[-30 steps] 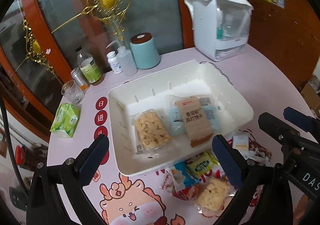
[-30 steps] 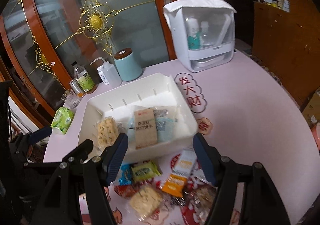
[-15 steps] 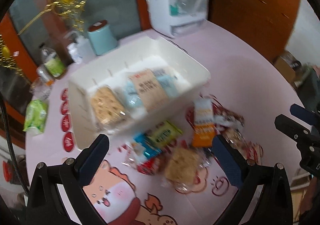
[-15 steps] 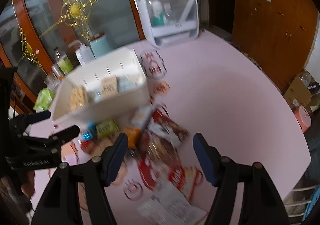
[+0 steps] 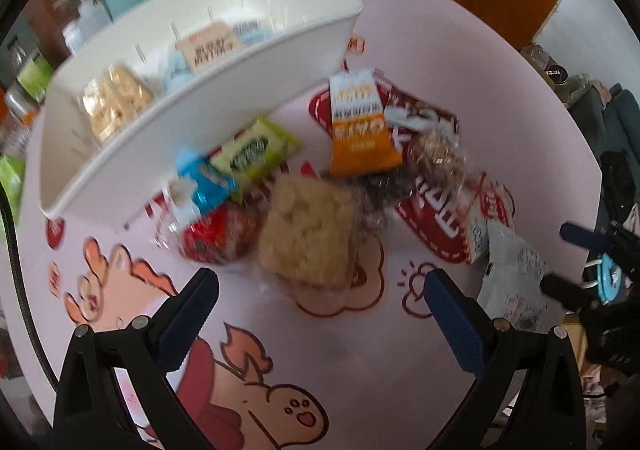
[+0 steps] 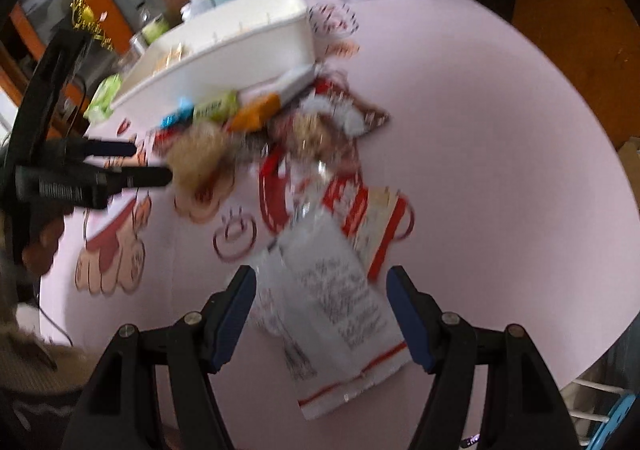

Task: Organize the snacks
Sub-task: 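Grasp the square rice cake bag with the left tool while the right tool grasps the white printed bag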

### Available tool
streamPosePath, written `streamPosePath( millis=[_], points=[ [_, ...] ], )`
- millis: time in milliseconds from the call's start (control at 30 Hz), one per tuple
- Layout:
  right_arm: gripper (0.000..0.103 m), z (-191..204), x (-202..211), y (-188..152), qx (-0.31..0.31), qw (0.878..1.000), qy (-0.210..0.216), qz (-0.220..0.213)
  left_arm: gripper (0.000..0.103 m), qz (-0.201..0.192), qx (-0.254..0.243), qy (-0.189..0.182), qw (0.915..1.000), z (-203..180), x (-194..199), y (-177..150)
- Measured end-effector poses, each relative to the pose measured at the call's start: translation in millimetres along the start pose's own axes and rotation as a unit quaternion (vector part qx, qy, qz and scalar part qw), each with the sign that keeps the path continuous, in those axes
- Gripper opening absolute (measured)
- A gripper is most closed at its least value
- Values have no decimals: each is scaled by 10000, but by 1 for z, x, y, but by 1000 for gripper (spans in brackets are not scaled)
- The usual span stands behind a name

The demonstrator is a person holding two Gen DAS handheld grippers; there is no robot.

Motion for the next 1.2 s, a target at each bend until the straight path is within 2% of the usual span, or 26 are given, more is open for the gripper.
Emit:
streamPosePath(
  millis=[200, 333, 700, 933, 1100, 1200],
  points=[
    [68, 4, -15, -13, 529, 9983, 69, 215, 97, 222, 363, -373, 9984, 10, -14, -5],
    [75, 6, -19, -14, 676, 9972, 179, 250, 97, 291, 430, -526, 9973, 11, -21, -3],
    [81, 12, -23, -18, 1131, 9923, 329, 379, 97, 608, 521, -756, 9939, 15, -50, 10],
    [85, 15, -32, -22, 1472, 9879, 92, 479, 95, 733, 162, -538, 9957, 4, -67, 13],
    [87, 17, -38, -16, 1405, 9890, 141, 448, 75, 788, -120, -214, 9966, -5, -78, 19],
    [87, 17, -41, -13, 1318, 9902, 165, 427, 75, 818, -194, -121, 9964, -10, -83, 25]
  ],
)
Point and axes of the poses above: each gripper's, at about its wrist camera, not at the fingertips, and x roughly against the way its jaws point, z to its left, y to its top, the point moved 7 cm from there along -x, roughly the way its jaws point, and after that the axes turned 3 degrees about -x, right-handed, at the moved point
